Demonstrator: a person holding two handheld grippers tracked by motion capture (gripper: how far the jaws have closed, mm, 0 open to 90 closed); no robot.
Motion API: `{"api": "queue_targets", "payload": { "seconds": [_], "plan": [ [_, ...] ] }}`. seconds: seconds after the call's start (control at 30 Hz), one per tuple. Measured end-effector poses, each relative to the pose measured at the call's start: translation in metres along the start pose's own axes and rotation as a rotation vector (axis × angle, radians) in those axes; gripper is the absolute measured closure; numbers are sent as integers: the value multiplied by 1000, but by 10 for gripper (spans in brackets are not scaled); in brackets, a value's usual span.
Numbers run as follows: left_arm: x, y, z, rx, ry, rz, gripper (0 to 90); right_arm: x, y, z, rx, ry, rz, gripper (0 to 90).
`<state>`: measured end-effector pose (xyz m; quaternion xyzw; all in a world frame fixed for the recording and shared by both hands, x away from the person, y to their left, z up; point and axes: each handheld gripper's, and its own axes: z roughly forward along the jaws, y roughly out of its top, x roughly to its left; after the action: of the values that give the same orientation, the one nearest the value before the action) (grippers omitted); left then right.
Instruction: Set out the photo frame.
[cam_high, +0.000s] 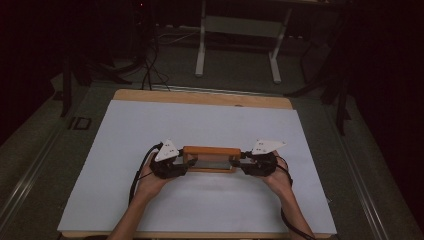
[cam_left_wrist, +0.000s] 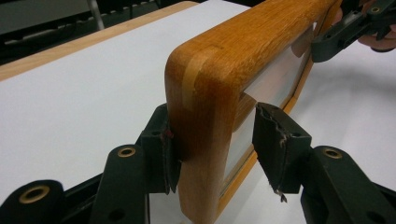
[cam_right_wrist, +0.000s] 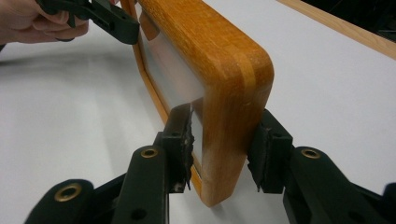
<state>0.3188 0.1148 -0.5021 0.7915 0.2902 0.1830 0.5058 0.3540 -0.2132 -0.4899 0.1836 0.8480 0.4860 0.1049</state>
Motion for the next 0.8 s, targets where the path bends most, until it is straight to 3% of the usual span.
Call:
{"api": "queue_targets", "payload": {
  "seconds": [0.6,0.8],
  "plan": [
    [7,2,-2,7,-60,-110,522,-3,-1,-2,-14,47,70,634],
    [9,1,-1,7,-89,-164,524,-4,-3,-3,-6,66,114,636]
  ]
}}
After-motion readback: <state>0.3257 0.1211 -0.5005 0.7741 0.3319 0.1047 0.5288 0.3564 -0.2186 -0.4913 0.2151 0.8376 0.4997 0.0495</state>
